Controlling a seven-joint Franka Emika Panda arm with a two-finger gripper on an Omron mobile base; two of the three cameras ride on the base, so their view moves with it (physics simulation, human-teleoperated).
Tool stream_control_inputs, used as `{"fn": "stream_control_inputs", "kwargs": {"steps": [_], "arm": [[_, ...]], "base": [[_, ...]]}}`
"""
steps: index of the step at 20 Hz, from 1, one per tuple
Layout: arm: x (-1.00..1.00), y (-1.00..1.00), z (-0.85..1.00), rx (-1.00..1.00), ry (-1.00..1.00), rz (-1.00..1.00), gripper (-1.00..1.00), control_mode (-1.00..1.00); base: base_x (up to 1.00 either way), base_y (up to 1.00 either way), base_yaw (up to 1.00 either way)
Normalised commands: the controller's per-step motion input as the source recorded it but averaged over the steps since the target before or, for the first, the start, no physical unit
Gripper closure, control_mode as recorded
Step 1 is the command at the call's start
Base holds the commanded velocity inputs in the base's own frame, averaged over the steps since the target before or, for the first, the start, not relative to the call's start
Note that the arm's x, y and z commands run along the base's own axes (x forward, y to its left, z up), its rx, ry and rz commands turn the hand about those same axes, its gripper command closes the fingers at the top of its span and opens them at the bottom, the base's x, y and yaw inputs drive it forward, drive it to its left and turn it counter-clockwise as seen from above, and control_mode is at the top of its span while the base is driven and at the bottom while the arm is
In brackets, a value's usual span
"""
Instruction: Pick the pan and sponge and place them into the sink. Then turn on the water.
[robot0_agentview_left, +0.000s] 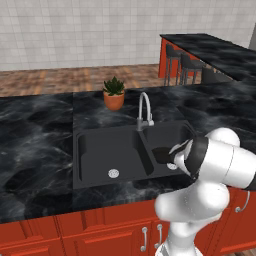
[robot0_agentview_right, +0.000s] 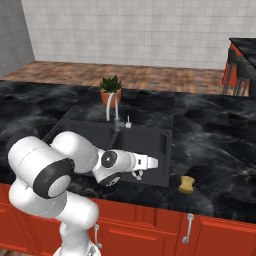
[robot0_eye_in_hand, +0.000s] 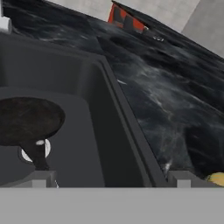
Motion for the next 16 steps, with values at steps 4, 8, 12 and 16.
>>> {"fn": "stream_control_inputs", "kwargs": {"steps": [4,8,12,16], "arm": [[-0.10,-0.04,0.52,0.04,0.04,-0.10,-1.00,-1.00],[-0.06,0.00,0.54,0.01,0.05,-0.08,-1.00,-1.00],[-0.12,0.00,0.45,0.04,0.07,-0.09,-1.00,-1.00],[-0.14,0.00,0.41,0.06,0.08,-0.10,-1.00,-1.00]], "base": [[0.00,0.00,0.00],[0.00,0.00,0.00],[0.00,0.00,0.00],[0.00,0.00,0.00]]}}
